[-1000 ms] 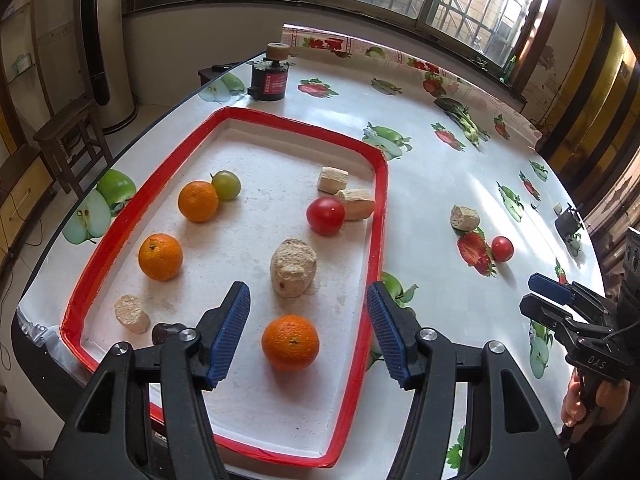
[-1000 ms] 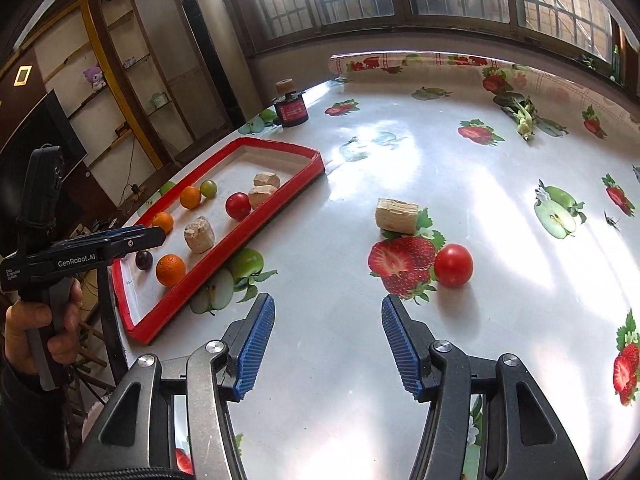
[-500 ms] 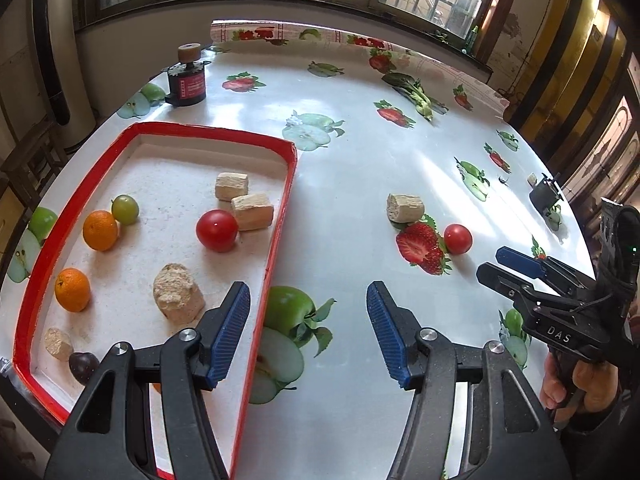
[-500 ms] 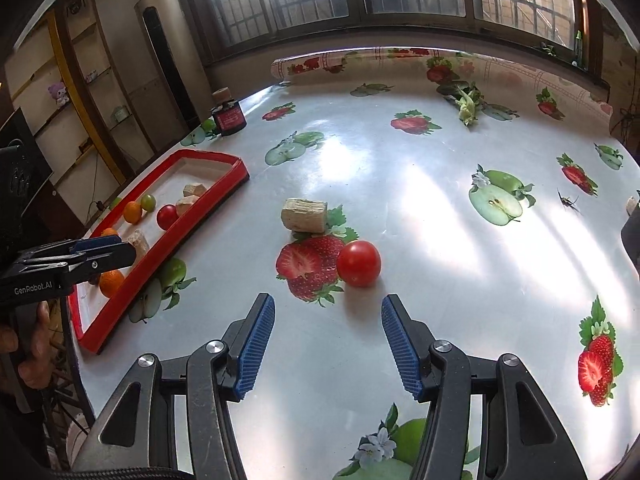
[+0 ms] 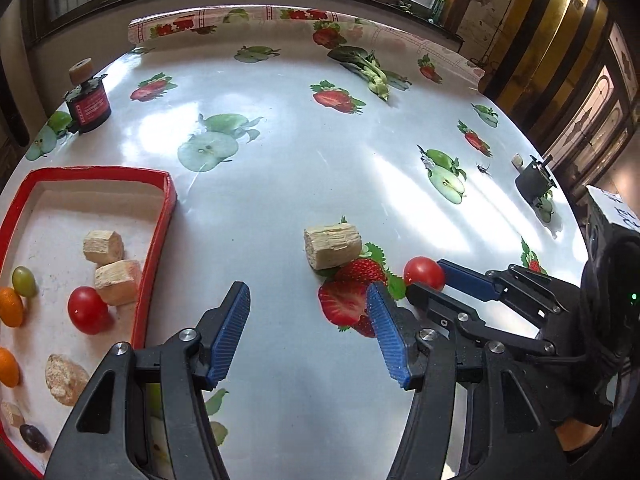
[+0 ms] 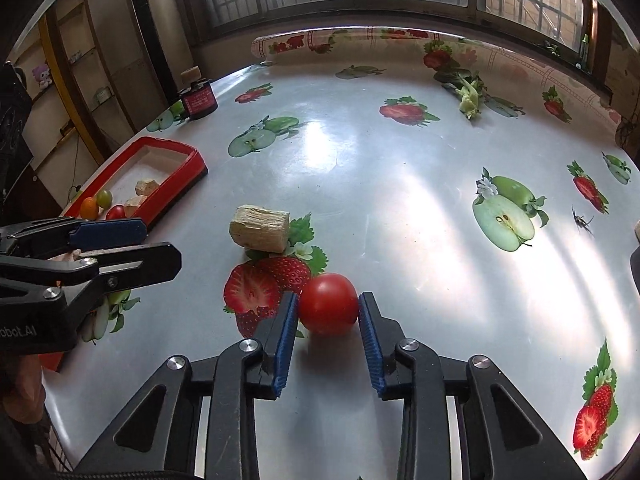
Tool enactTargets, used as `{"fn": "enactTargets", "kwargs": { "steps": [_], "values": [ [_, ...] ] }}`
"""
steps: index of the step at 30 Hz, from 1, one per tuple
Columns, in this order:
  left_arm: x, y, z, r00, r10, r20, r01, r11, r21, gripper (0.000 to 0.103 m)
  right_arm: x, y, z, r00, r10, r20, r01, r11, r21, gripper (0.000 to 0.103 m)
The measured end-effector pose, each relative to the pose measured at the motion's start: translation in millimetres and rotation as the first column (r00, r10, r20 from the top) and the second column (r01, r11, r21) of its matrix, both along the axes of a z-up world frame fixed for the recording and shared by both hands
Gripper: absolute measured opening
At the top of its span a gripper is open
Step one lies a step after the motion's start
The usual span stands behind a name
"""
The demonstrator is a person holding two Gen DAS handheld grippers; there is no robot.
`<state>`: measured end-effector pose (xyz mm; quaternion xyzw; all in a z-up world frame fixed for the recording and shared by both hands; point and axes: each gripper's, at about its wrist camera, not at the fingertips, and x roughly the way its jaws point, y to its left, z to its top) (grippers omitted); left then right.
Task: Organize fruits
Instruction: 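Grasp a red tomato with the right tool while the left tool grasps a beige block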
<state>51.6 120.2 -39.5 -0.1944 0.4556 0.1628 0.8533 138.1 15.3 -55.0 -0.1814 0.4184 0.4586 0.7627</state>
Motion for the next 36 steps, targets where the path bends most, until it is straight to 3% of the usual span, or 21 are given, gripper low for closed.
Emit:
{"fn": "enactTargets", "kwargs": {
  "steps": [9, 12, 13, 15, 28, 36],
  "values": [
    [43.2, -5.5, -26.4, 0.999, 0.004, -0.034, -0.004, 1.000, -0.001, 0.057, 8.2, -49.2, 7.8, 0.995, -0.083, -0.055, 0.087, 0.993, 0.074, 0.031],
    [43.1, -4.7, -28.0, 1.000, 0.016, -0.023, -0.016, 1.000, 0.018, 0.035, 9.2, -59.6, 9.3, 0.993, -0.099, -0.061, 0.104, 0.991, 0.081, 0.031],
    [40.9, -2.5, -27.4, 1.000, 0.017, -0.016, -0.017, 1.000, 0.001, 0.034, 9.4, -61.9, 10.0, 0.993, -0.103, -0.063, 0.108, 0.991, 0.083, 0.031],
    [35.0, 0.5, -25.9, 1.000, 0.023, -0.005, -0.023, 0.999, -0.022, 0.034, 10.0, -66.0, 12.4, 0.992, -0.110, -0.064, 0.115, 0.989, 0.089, 0.031],
    [-35.0, -4.6, 6.5, 0.997, 0.057, 0.059, -0.058, 0.998, 0.005, 0.034, -12.7, -55.9, 31.9, 0.997, -0.064, -0.048, 0.070, 0.989, 0.131, 0.031],
    [-82.7, 7.5, 19.3, 0.987, 0.127, 0.094, -0.130, 0.991, 0.027, 0.034, -38.8, -37.7, 43.9, 1.000, -0.014, -0.024, 0.017, 0.989, 0.144, 0.031]
  ]
}}
